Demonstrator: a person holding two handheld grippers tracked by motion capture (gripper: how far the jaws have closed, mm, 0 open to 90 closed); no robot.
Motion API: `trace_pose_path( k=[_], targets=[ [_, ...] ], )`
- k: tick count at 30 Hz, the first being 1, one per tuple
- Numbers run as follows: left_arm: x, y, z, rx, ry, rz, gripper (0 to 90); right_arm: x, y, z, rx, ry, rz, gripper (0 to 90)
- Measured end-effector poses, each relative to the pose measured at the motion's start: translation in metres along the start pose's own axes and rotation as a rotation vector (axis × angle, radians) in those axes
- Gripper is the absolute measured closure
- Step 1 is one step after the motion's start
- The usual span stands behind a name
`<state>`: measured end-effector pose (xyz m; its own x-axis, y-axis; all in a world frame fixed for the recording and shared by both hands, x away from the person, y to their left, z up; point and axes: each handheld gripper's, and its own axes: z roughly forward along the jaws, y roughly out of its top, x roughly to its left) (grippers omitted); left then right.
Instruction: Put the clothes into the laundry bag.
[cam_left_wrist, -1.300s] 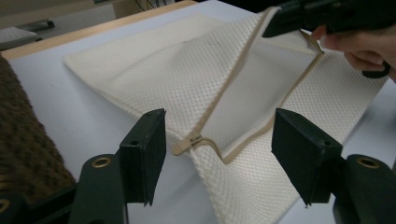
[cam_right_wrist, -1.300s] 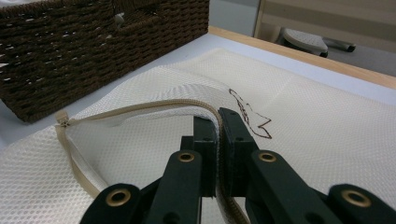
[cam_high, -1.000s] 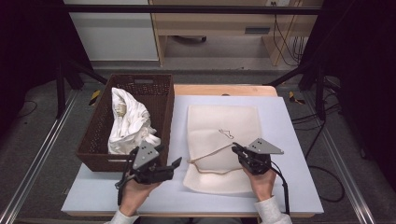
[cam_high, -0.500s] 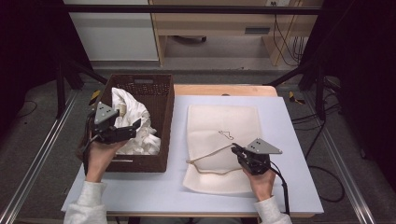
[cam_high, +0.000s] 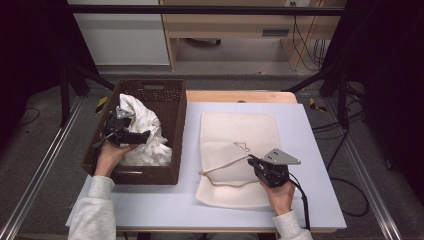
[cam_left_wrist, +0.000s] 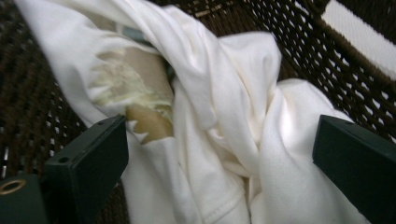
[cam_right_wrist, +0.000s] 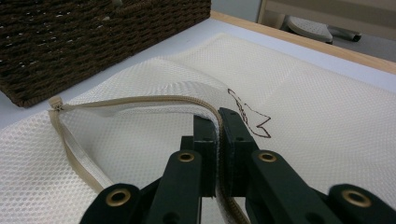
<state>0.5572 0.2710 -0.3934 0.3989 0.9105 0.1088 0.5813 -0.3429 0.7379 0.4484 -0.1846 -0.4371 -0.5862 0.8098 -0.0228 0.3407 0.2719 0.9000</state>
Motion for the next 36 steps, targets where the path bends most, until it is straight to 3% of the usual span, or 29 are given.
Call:
trace_pose_path(
  k=[6,8,14,16,17,18,25,31,36],
  targets=[
    [0.008,-0.006,0.017,0.125,-0.084,-0.103,0.0,0.000,-0.001,0.001,0.005,0.002,-0.008,86.1],
    [0.006,-0.007,0.022,0.146,-0.098,-0.088,0.0,-0.001,-0.001,0.001,0.006,0.003,-0.005,86.1],
    [-0.011,-0.007,0.034,0.217,-0.125,0.013,1.5,-0.001,-0.001,0.002,0.013,0.005,-0.005,86.1],
    [-0.013,-0.006,0.034,0.228,-0.145,0.011,12.5,-0.001,-0.002,0.002,0.015,0.005,-0.004,86.1],
    [-0.014,-0.005,0.033,0.230,-0.160,0.002,27.5,-0.001,-0.002,0.002,0.015,0.005,-0.005,86.1],
    [-0.015,-0.004,0.032,0.235,-0.163,0.003,27.5,-0.001,-0.002,0.002,0.015,0.005,-0.005,86.1],
    [-0.015,0.000,0.027,0.260,-0.131,-0.014,57.8,-0.003,-0.001,0.001,0.015,0.002,-0.001,86.1],
    [-0.016,0.002,0.022,0.249,-0.087,-0.005,63.3,-0.004,-0.002,0.001,0.015,0.002,-0.003,86.2],
    [-0.019,0.003,0.014,0.184,-0.042,0.011,65.1,-0.005,-0.001,-0.001,0.009,0.001,0.011,86.2]
  ],
)
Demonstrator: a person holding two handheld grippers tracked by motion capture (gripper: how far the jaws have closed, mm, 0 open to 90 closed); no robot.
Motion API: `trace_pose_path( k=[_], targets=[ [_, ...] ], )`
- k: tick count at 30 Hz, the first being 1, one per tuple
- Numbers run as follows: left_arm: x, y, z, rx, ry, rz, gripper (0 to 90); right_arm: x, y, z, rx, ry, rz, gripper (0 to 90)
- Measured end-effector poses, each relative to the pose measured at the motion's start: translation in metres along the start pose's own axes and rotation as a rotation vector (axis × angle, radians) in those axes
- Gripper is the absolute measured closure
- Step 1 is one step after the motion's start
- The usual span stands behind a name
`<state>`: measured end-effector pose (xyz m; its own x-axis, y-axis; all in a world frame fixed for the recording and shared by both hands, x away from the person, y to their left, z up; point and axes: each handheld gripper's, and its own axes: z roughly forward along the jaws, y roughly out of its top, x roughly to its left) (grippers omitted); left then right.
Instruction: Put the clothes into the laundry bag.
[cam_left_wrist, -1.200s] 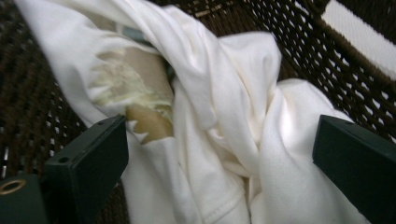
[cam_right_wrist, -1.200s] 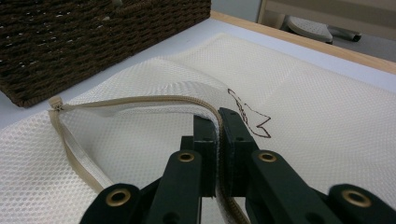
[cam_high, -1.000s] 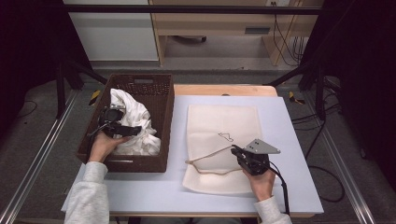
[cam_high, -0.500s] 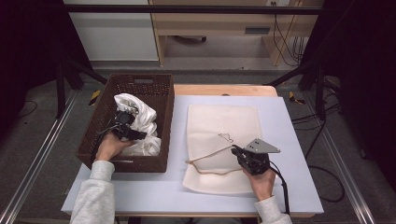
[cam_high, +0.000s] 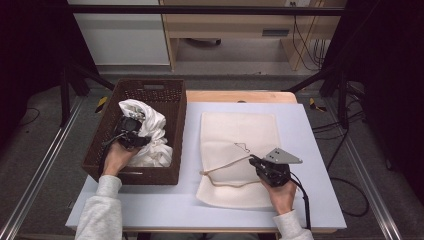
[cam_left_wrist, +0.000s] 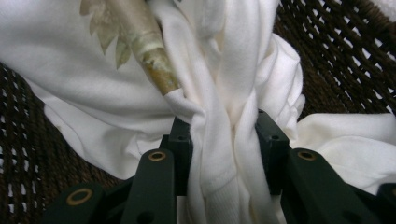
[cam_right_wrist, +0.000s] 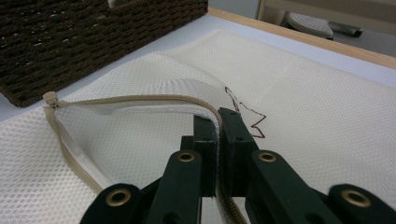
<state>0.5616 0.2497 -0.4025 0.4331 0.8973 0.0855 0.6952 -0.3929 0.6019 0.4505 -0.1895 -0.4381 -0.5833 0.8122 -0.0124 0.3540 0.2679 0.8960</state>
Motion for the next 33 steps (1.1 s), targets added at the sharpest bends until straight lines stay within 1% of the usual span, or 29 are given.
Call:
trace_pose_path(
  k=[2,6,7,8,10,11,12,13,15,17,19,21,22,26,31,33],
  targets=[
    [0.000,0.000,-0.003,-0.028,0.010,0.002,65.8,-0.001,0.000,0.000,-0.001,0.001,0.001,86.2],
    [0.000,-0.002,-0.012,-0.109,0.033,-0.001,66.4,-0.001,0.000,0.000,0.000,0.002,0.002,86.2],
    [0.001,-0.003,-0.016,-0.140,0.041,-0.007,66.6,-0.001,0.000,0.000,0.000,0.003,0.001,86.2],
    [0.001,-0.003,-0.017,-0.156,0.047,-0.011,66.9,-0.001,0.000,0.000,0.000,0.003,0.000,86.2],
    [0.001,-0.004,-0.021,-0.199,0.072,-0.022,67.2,-0.001,-0.001,0.000,0.001,0.003,0.003,86.3],
    [0.001,-0.004,-0.024,-0.224,0.095,-0.020,67.3,-0.001,-0.001,0.000,0.001,0.004,0.001,86.3],
    [0.001,-0.005,-0.026,-0.243,0.100,-0.025,67.4,-0.001,0.000,0.000,0.000,0.003,0.001,86.3],
    [0.001,-0.005,-0.027,-0.261,0.101,-0.033,67.5,-0.001,-0.001,0.000,0.000,0.004,0.001,86.3],
    [0.003,-0.006,-0.034,-0.316,0.104,-0.048,67.6,-0.001,-0.001,0.000,0.000,0.004,0.001,86.3],
    [0.004,-0.006,-0.037,-0.353,0.111,-0.055,67.6,-0.001,-0.001,0.000,0.001,0.005,-0.002,86.3],
    [0.004,-0.005,-0.044,-0.371,0.118,-0.050,67.6,-0.002,-0.001,-0.001,-0.002,0.003,0.000,86.3],
    [0.005,-0.005,-0.050,-0.395,0.127,-0.060,67.6,-0.002,0.000,-0.001,-0.003,0.002,0.003,86.3],
    [0.005,-0.004,-0.054,-0.415,0.123,-0.071,67.6,-0.003,0.000,-0.002,-0.005,0.002,0.002,86.3],
    [0.005,-0.001,-0.074,-0.488,0.121,-0.087,67.7,-0.003,0.000,-0.002,-0.007,0.001,0.006,86.3],
    [0.003,0.005,-0.099,-0.569,0.126,-0.084,67.7,-0.003,0.000,-0.002,-0.007,0.000,0.006,86.3],
    [0.000,0.007,-0.108,-0.614,0.134,-0.080,67.7,-0.003,0.000,-0.002,-0.009,0.000,0.007,86.3]
  ],
)
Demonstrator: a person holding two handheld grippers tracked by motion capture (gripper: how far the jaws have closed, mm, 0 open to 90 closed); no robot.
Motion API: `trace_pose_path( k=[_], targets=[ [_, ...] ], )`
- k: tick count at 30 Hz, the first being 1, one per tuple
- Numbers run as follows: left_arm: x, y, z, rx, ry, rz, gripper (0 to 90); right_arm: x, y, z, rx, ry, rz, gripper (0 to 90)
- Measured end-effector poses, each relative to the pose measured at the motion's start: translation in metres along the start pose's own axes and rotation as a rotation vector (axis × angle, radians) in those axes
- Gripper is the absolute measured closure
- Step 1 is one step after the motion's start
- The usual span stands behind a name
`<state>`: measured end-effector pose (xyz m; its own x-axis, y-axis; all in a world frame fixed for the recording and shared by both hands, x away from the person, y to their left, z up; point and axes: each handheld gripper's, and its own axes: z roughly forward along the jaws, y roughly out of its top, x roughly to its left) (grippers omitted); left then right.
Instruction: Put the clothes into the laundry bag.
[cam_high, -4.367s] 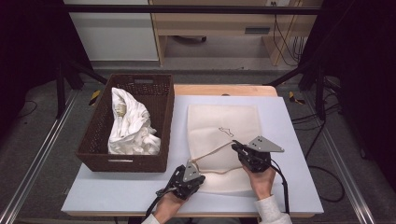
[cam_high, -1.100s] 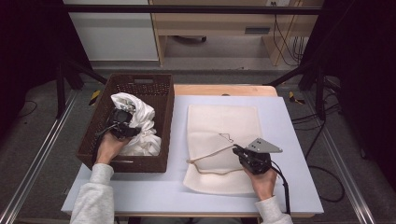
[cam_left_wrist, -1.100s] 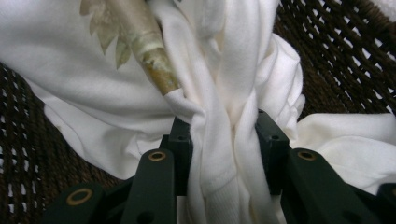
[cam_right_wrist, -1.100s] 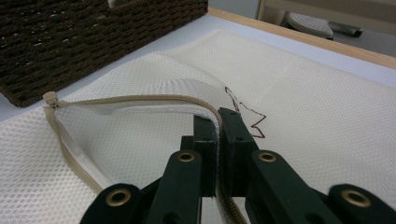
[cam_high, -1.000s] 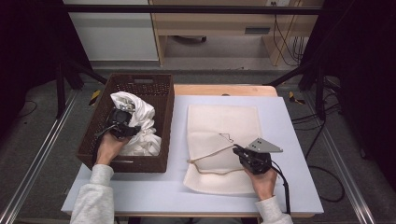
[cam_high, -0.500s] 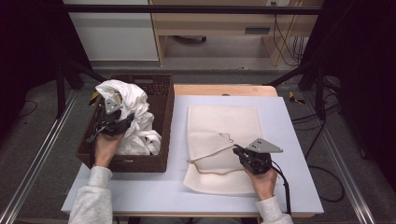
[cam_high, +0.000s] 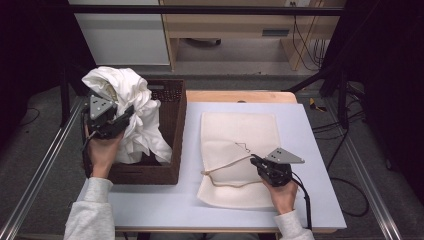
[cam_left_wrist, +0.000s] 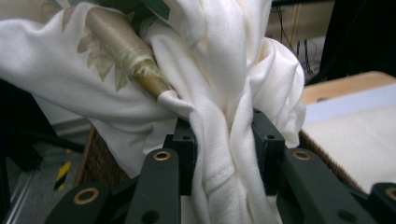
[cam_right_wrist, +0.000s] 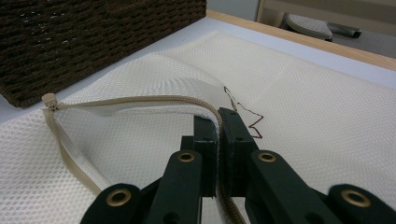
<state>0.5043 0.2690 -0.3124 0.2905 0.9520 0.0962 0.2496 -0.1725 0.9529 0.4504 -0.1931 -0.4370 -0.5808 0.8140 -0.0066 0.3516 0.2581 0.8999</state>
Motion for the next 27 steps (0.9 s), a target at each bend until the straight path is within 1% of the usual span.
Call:
trace_pose_path(
  k=[2,6,11,14,20,24,27],
  targets=[
    [-0.001,0.007,-0.007,-0.035,-0.004,0.000,67.7,0.000,0.000,0.000,-0.001,-0.001,-0.001,86.3],
    [-0.005,0.024,-0.019,-0.086,-0.007,0.005,67.7,0.000,0.000,0.000,-0.002,-0.002,0.000,86.3],
    [-0.009,0.043,-0.033,-0.131,-0.007,0.008,67.6,0.000,0.000,-0.001,-0.001,-0.002,0.001,86.3],
    [-0.011,0.055,-0.044,-0.170,-0.009,0.006,67.5,-0.001,0.000,-0.001,-0.004,0.000,0.003,86.3],
    [-0.018,0.072,-0.066,-0.235,-0.029,0.007,67.5,-0.001,0.000,-0.001,-0.004,-0.002,0.008,86.3],
    [-0.021,0.084,-0.081,-0.271,-0.050,-0.002,67.5,-0.001,0.000,-0.001,-0.004,-0.003,0.010,86.3],
    [-0.023,0.091,-0.090,-0.289,-0.052,-0.001,67.5,-0.001,0.000,-0.001,-0.004,-0.004,0.007,86.3]
  ],
)
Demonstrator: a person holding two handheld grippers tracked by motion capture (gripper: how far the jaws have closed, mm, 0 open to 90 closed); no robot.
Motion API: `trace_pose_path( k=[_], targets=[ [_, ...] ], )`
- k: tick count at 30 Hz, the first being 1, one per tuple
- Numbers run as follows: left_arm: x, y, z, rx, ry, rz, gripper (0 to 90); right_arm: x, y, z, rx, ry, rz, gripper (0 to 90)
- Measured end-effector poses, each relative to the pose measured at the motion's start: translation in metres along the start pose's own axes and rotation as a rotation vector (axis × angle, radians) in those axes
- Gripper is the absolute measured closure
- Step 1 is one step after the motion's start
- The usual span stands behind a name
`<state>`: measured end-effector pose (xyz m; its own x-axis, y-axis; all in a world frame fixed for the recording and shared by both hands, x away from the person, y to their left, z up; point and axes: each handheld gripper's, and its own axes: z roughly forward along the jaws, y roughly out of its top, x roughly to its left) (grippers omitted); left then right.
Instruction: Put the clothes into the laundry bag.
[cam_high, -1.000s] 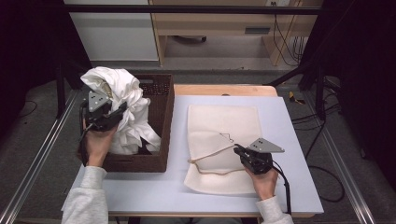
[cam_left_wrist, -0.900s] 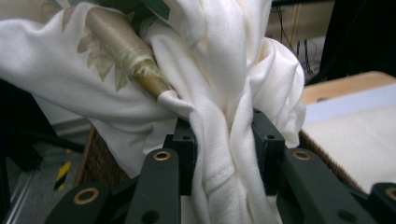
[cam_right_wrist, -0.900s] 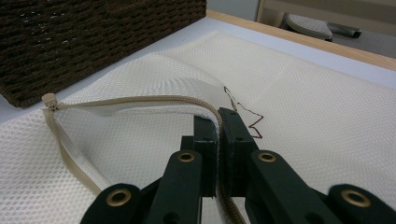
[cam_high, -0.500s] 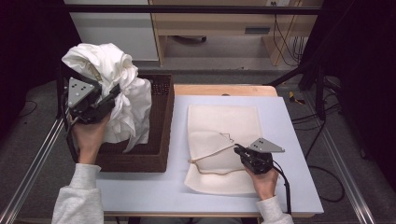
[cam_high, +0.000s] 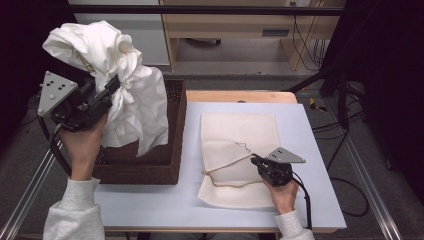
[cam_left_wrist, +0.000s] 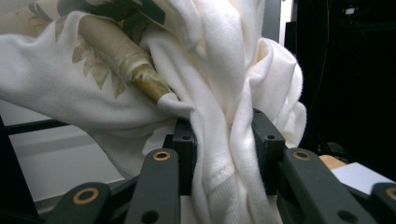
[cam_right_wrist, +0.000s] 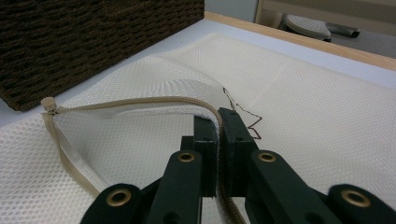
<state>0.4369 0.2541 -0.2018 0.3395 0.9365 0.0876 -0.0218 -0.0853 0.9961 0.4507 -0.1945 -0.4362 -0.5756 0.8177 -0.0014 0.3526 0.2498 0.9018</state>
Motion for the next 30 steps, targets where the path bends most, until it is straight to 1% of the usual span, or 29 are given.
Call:
trace_pose_path(
  k=[2,7,9,14,18,22,24,27,30],
  targets=[
    [-0.002,0.006,-0.005,-0.009,-0.009,0.003,67.5,0.000,0.000,0.000,0.000,0.001,0.001,86.3],
    [-0.007,0.016,-0.016,-0.033,-0.030,-0.004,67.4,-0.001,0.000,0.000,-0.004,-0.001,0.004,86.4],
    [-0.010,0.020,-0.020,-0.048,-0.054,-0.007,67.4,-0.001,0.000,0.000,-0.006,-0.001,0.007,86.4],
    [-0.024,0.028,-0.029,-0.066,-0.099,0.013,67.4,-0.002,0.001,0.000,-0.007,-0.003,0.008,86.4],
    [-0.039,0.033,-0.036,-0.075,-0.158,0.018,67.3,-0.003,0.003,0.000,-0.011,-0.006,0.012,86.4],
    [-0.054,0.038,-0.042,-0.085,-0.235,0.019,67.3,-0.004,0.004,-0.001,-0.018,-0.009,0.013,86.4],
    [-0.063,0.040,-0.044,-0.090,-0.261,0.027,67.3,-0.005,0.005,-0.001,-0.017,-0.009,0.018,86.4],
    [-0.078,0.041,-0.044,-0.081,-0.300,0.038,67.3,-0.006,0.005,0.000,-0.018,-0.011,0.024,86.4],
    [-0.091,0.038,-0.042,-0.069,-0.341,0.046,67.3,-0.007,0.005,0.000,-0.018,-0.011,0.027,86.4]
  ],
)
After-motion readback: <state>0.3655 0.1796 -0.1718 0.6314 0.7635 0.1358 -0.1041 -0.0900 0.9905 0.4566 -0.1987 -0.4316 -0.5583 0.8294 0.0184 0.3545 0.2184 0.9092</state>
